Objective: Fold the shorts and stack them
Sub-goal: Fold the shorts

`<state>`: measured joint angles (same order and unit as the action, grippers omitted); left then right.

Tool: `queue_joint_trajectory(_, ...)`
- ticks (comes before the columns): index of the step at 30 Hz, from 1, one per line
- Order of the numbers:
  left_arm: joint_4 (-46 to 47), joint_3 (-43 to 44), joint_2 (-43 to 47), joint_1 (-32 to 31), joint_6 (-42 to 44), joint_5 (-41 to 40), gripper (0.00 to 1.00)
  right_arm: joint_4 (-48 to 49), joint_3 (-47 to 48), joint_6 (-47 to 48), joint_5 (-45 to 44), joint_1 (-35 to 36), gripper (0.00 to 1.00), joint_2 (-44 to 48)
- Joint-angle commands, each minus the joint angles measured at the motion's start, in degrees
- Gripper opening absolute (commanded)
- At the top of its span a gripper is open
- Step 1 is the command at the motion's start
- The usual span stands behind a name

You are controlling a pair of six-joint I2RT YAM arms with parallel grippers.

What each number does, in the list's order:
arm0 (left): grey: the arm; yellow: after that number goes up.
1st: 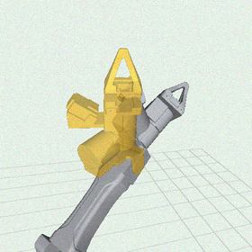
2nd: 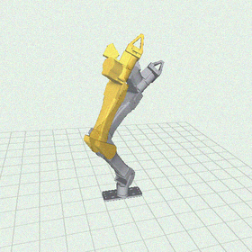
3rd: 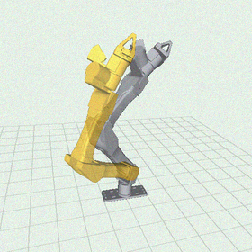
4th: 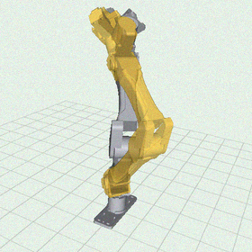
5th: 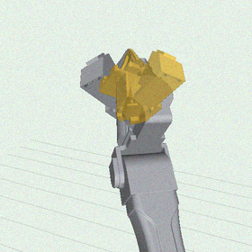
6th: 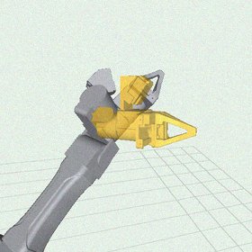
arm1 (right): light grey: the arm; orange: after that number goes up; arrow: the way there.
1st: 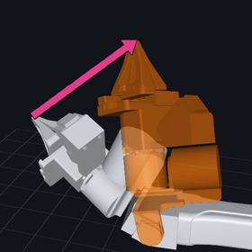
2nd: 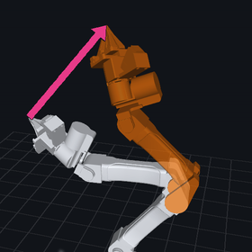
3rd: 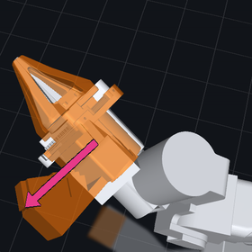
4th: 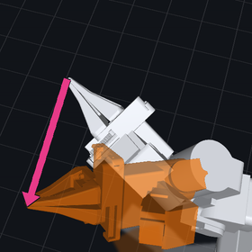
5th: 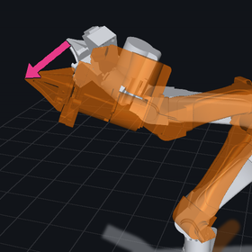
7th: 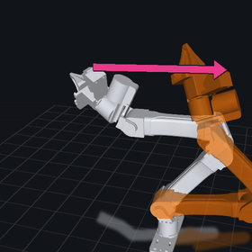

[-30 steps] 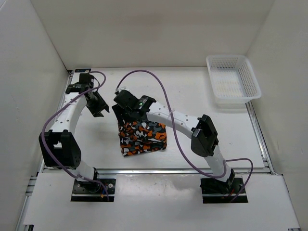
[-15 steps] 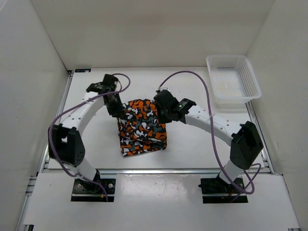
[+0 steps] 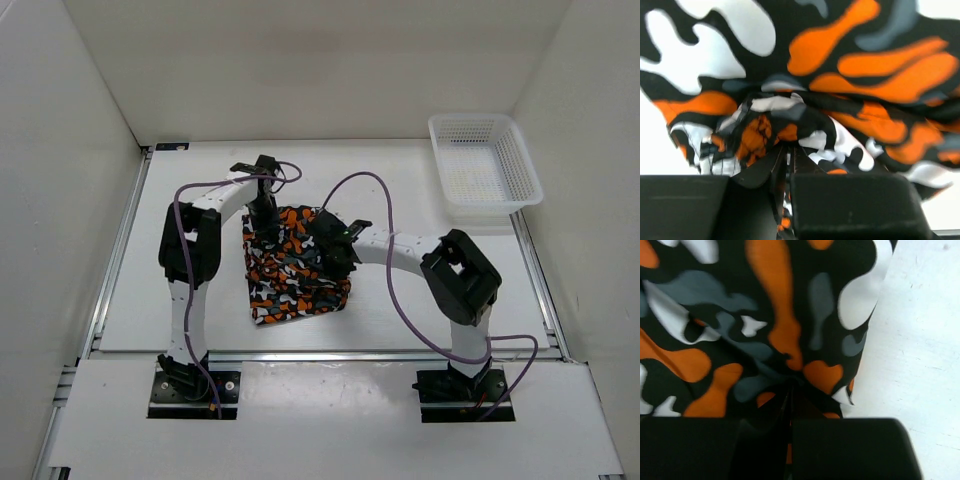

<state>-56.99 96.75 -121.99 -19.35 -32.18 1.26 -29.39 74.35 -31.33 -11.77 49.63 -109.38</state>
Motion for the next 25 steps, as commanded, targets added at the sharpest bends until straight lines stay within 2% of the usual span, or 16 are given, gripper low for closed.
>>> queue_joint_trajectory(1, -2.4, 4.1, -0.4, -0.4, 1.9, -2.5, 0.19, 1.7, 0.2, -0.7, -0.1, -0.5, 0.01, 2.8)
queue_joint_trajectory(2, -3.8, 4.8, -0.4, -0.4, 2.5, -2.5, 0.2, 0.9, 0.2, -0.7, -0.1, -0.5, 0.03, 3.8)
queue_joint_trajectory(4, -5.5, 7.5, 1.9, -0.4, 2.5, -3.3, 0.25, 0.2, 0.9, -0.7, -0.6, -1.0, 0.15, 8.2)
queue_joint_trajectory(5, -6.4, 8.6, 3.2, -0.4, 2.5, -3.9, 0.34, 0.2, 1.4, -0.1, -1.2, -1.0, 0.35, 10.1)
queue_joint_trajectory(8, -9.9, 13.7, 8.9, -0.4, 3.5, -3.9, 0.44, -1.6, 1.4, 0.9, -6.0, -1.0, 0.8, 18.6)
queue_joint_trajectory(9, -10.8, 15.8, 10.4, -0.4, 3.5, -3.4, 0.49, -3.1, 1.4, 1.4, -8.0, -1.5, 0.82, 22.4)
queue_joint_trajectory(12, -12.1, 16.5, 18.2, -0.4, 2.7, -5.7, 0.49, -6.9, -0.5, 0.8, -17.9, -2.8, 0.88, 29.8)
queue_joint_trajectory(16, -6.2, 6.6, 35.1, -0.4, 1.5, -5.7, 0.49, -12.2, -4.6, -0.8, -25.0, -5.5, 0.97, 37.9)
queue_joint_trajectory(19, -3.6, -0.7, 45.0, -0.4, -0.2, -8.4, 0.49, -15.9, -7.5, -1.5, -29.4, -6.9, 0.99, 43.1)
queue_joint_trajectory(25, -1.7, -10.8, 57.4, -0.4, -2.4, -10.1, 0.5, -19.2, -12.4, -3.6, -33.1, -8.1, 0.99, 50.2)
